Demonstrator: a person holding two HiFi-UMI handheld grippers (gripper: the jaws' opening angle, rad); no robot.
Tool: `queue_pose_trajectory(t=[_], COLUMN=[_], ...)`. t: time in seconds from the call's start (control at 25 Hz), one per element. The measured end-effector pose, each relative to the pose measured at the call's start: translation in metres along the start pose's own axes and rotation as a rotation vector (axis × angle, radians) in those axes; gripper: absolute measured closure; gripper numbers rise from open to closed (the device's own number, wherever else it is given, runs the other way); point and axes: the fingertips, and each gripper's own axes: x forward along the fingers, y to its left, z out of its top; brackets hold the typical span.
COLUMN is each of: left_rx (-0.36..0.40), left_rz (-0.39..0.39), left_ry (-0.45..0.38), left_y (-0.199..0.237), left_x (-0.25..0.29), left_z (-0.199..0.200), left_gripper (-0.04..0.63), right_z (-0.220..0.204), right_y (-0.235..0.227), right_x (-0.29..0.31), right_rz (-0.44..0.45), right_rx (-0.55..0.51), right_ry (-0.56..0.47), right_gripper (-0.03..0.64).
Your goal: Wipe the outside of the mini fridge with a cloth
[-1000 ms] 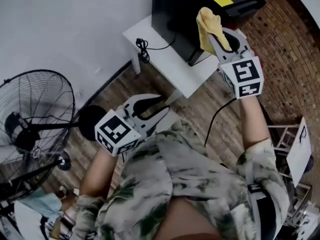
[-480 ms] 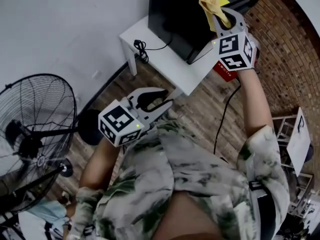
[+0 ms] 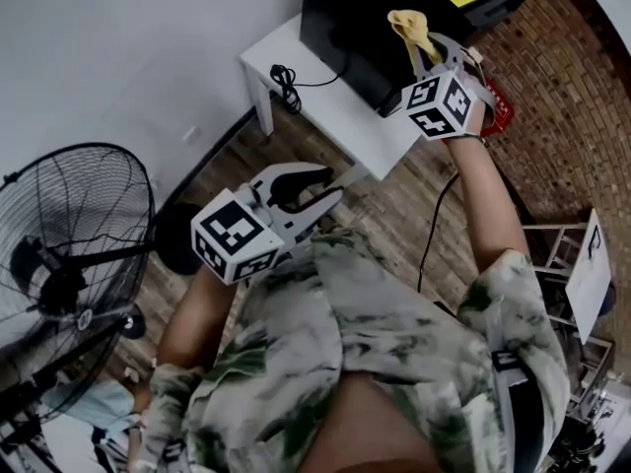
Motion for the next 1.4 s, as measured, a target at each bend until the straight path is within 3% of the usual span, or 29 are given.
queue_pose_trajectory(t=[0.8, 1.04, 1.24, 1.4], left_rx=[-0.059, -0.062, -0.063, -0.058], left_rz=[0.003, 0.026, 0.037, 0.027], left_ry=[0.019, 0.018, 0.012, 0.007], left_y=[0.018, 0.022, 0.025, 0.024], left_x=[-0.015, -0.025, -0.031, -0.031], left_z=[-0.012, -0.015, -0.015, -0.014], left_gripper=[0.483, 0.483, 0.483, 0.483], right_z=[-0.061, -0.074, -0.053, -0.008], right_y=[0.151, 0.192, 0.187, 0.137], right_x=[0.071, 0.087, 0.078, 0.052], right_rz=[0.203, 0.291, 0.309, 0.271], right_rx=[-0.022, 0.02, 0.052, 0.091], right_ry=[0.212, 0.259, 0.217, 0.115], right_gripper=[0.52, 0.52, 0.52, 0.52])
